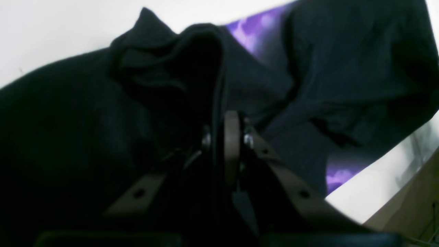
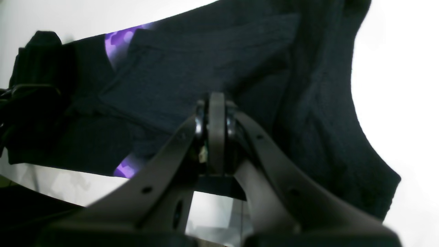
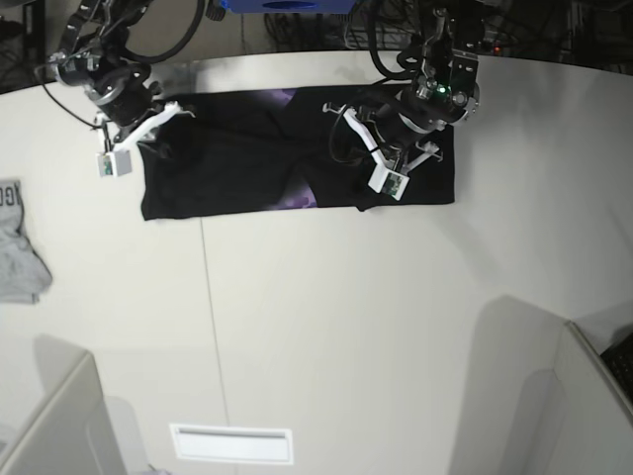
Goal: Fold the T-shirt properly
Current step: 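Fold the strip end with the left gripper toward the right gripper, then press the folded end flat with the left gripper and open it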
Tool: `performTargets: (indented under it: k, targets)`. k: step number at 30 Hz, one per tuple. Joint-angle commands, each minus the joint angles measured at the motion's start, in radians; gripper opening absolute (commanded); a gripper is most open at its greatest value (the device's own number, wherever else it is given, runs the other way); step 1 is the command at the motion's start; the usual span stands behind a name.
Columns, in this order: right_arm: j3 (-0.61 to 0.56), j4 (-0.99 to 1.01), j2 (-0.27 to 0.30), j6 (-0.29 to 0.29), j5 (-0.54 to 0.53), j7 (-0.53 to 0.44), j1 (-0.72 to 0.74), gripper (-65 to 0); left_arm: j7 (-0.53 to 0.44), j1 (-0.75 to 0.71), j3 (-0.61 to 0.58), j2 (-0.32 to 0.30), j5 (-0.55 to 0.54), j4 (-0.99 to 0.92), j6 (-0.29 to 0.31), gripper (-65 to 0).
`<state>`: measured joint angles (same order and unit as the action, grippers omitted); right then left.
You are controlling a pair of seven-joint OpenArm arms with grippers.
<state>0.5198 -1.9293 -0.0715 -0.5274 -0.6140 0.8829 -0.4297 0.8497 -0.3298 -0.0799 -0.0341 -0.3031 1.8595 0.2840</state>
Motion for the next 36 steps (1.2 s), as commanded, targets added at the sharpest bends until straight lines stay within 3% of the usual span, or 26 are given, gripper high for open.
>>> performTargets:
  k: [1, 36]
  targets:
    - [0.003, -0.017, 0.005, -0.001, -0.019, -0.02, 0.004, -65.0, -0.016, 0.005, -0.002, 0.004, -0.015, 0.019, 0.002, -65.0]
    - [0.003, -0.014, 0.006, 0.006, -0.017, -0.02, 0.015, -65.0, -0.013, -0.068, -0.034, -0.023, -0.017, 0.111, 0.004, -65.0]
